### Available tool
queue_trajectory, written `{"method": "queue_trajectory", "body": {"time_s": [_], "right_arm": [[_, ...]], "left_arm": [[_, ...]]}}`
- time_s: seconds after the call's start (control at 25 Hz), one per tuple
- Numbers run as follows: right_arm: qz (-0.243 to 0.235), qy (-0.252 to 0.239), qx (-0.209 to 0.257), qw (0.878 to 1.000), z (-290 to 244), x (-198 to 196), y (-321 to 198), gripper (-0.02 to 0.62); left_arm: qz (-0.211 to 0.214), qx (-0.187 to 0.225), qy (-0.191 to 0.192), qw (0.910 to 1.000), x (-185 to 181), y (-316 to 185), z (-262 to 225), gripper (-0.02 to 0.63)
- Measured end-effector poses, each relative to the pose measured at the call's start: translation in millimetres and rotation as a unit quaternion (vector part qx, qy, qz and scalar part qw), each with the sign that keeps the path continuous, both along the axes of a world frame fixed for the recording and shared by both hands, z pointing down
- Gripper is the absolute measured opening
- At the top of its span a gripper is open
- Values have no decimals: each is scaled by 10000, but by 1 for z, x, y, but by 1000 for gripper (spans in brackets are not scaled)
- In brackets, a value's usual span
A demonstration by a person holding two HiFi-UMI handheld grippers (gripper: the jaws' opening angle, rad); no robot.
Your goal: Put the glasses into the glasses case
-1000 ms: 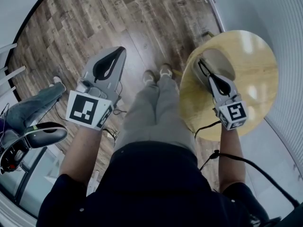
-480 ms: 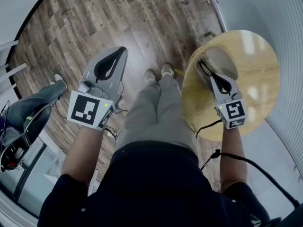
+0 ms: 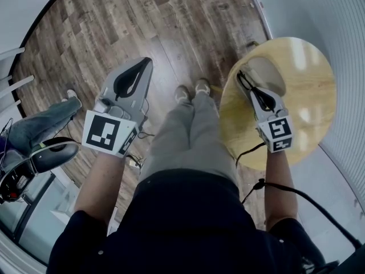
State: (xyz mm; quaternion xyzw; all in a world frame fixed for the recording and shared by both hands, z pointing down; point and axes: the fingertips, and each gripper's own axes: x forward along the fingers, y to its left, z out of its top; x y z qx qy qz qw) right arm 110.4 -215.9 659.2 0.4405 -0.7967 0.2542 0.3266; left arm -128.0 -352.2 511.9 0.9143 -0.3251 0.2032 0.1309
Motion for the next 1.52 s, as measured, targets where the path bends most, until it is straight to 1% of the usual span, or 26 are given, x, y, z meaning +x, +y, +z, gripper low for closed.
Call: {"method": "queue_trajectory", "body": {"time_s": [0.12,0.32,0.4,0.56,0.8,1.08,1.24,1.4,1.52], "right_arm": [[96,-138,-42,9998,-2,-2,0,38],[598,-742,-34,9954,-13,3,-4,93],[691,-854,25,9939,-19,5,-5,101],[727,-877,183,9933,-35,6,-3,107],[844,-942,504,9907,-73,4,-5,107],[972,-1013,781,9870,-109,9,-1,107],[1125,-1170,1081,9808,-140,10,0,106],[1186,-1161,1558,9738,-174,9,1,106],[1353,-1148,1950,9646,-199,14,6,106]], "left_arm": [[-14,51,-2,10000,-3,1,-6,5],[-29,160,14,9999,-8,2,-18,5],[-13,210,25,9998,-7,4,-23,5],[22,336,70,9994,-4,6,-39,5],[164,592,211,9979,4,4,-72,5],[317,919,398,9945,23,0,-109,5],[432,999,479,9929,29,5,-123,5],[524,1118,600,9905,32,14,-136,5],[604,1203,695,9885,36,22,-148,5]]}}
